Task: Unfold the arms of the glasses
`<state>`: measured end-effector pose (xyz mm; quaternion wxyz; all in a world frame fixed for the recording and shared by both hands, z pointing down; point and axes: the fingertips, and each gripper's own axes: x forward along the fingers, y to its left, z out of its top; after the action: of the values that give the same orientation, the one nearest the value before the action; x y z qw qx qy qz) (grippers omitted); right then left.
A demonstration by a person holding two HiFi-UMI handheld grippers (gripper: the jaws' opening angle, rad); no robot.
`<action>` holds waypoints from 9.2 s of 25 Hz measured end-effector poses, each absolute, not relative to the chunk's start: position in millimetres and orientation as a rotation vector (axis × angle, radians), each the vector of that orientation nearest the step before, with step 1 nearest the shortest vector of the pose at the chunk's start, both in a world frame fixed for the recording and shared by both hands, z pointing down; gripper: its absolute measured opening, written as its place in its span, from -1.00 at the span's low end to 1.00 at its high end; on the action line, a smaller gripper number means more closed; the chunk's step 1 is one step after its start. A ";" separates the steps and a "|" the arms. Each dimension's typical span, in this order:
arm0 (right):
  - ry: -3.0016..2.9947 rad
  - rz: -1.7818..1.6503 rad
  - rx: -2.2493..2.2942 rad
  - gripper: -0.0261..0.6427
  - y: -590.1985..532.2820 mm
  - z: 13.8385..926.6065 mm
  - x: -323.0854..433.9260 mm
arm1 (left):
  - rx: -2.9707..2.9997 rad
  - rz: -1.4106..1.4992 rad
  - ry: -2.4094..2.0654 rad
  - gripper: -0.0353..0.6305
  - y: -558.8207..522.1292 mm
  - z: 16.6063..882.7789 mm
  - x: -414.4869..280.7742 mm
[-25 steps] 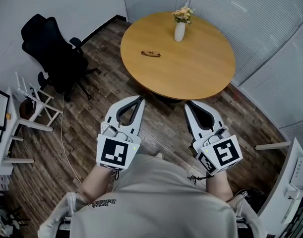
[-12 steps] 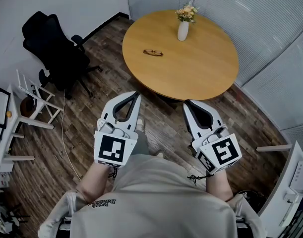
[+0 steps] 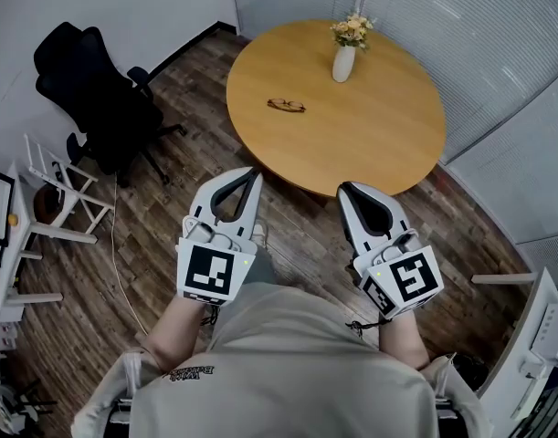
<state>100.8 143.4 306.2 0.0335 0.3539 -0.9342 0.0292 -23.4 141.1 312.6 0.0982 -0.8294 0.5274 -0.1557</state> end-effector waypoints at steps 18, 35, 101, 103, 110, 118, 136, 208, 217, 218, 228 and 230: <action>-2.793 0.106 1.134 -0.81 27.6 313.0 44.5 | -2.563 -0.466 1.471 -0.82 19.0 329.1 -62.9; -2.685 0.138 1.329 -0.81 -75.9 310.3 -13.3 | -2.648 -0.497 1.277 -0.82 -94.9 329.7 -121.5; -2.499 0.422 1.272 -0.81 -249.1 496.5 49.1 | -2.318 -1.444 0.986 -0.43 -259.8 597.3 -77.4; -2.487 0.447 1.269 -0.81 -249.2 511.3 50.2 | -2.326 -1.476 0.971 -0.43 -260.7 617.8 -76.7; -2.465 0.534 1.251 -0.81 -250.0 547.2 43.2 | -2.328 -1.561 0.899 -0.43 -266.0 678.7 -71.5; -2.437 0.607 1.277 -0.81 -250.6 573.3 45.0 | -2.248 -1.625 0.735 -0.44 -266.7 718.6 -64.9; -2.439 0.686 1.350 -0.81 -245.0 569.1 67.7 | -2.215 -1.594 0.744 -0.76 -287.3 718.6 -62.6; -2.925 0.029 1.204 -0.81 -158.0 229.6 22.2 | -2.929 0.061 1.659 -0.76 -185.7 302.7 -118.0; -2.973 -0.180 1.156 -0.80 -157.5 185.4 -6.9 | -2.945 0.019 1.558 -0.76 -167.3 297.6 -94.6; -2.976 -0.191 1.156 -0.80 -158.0 182.1 -9.5 | -2.945 0.014 1.545 -0.76 -165.1 297.0 -91.4; -2.929 -0.180 1.031 -0.80 -166.1 197.0 -33.6 | -2.897 -0.121 1.424 -0.76 -149.9 295.2 -64.5; -2.916 -0.157 1.034 -0.80 -167.8 203.4 -33.6 | -2.897 -0.112 1.426 -0.76 -148.9 293.4 -64.3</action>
<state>-33.6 -167.8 203.4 0.0216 0.3337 -0.9411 -0.0508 -64.3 -148.9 293.4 -0.0444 -0.8958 0.4408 -0.0347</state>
